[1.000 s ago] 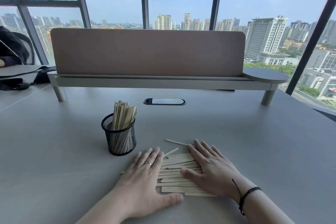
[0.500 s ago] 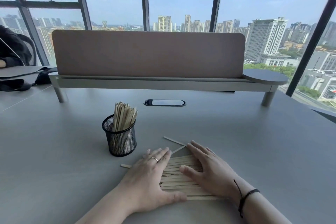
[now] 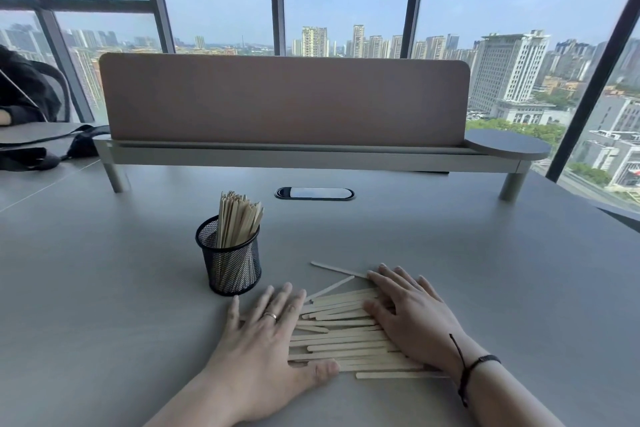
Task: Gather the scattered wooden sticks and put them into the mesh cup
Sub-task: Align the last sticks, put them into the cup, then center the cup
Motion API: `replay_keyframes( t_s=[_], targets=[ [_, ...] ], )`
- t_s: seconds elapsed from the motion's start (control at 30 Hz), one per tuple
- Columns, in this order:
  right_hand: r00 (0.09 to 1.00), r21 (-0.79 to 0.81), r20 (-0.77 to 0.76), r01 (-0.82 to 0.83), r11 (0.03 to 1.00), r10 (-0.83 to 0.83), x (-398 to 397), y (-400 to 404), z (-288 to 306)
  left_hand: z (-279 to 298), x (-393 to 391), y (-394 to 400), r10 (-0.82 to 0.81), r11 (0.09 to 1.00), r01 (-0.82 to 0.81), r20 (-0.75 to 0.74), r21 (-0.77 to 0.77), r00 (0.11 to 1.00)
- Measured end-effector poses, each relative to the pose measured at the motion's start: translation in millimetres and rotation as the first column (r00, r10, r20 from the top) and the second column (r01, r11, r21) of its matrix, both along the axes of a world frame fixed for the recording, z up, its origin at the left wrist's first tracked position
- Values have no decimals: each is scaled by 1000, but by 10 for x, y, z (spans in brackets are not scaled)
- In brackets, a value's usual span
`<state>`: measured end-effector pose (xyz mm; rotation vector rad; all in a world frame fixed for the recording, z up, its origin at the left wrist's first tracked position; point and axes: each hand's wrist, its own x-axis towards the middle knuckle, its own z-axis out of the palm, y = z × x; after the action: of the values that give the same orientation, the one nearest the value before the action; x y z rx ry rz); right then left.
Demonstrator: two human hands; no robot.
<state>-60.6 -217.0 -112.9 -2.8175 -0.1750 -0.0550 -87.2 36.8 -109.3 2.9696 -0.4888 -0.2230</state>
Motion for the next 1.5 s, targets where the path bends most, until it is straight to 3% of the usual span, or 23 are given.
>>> replay_keyframes(
  t_s=[0.33, 0.57, 1.03, 1.27, 1.4, 1.5],
  targets=[
    [1000, 26, -1, 30, 999, -30, 25, 41, -17, -4, -61, -140, -8, 977, 20, 57, -212, 998],
    [999, 28, -33, -37, 999, 38, -57, 29, 103, 83, -27, -38, 71, 885, -21, 90, -464, 993],
    [1000, 67, -9, -6, 998, 6, -15, 93, 28, -21, 27, -80, 137, 837, 3, 214, -548, 967],
    [997, 243, 36, 54, 969, -65, -17, 62, 84, 38, 66, 23, 207, 862, -51, 258, -504, 944],
    [999, 209, 33, 31, 977, -38, -39, 76, 84, -20, 94, 50, 101, 911, -21, 174, -413, 980],
    [999, 237, 46, 17, 971, -29, -55, 136, 79, -6, 54, -17, 40, 884, 17, 112, -466, 993]
  ],
)
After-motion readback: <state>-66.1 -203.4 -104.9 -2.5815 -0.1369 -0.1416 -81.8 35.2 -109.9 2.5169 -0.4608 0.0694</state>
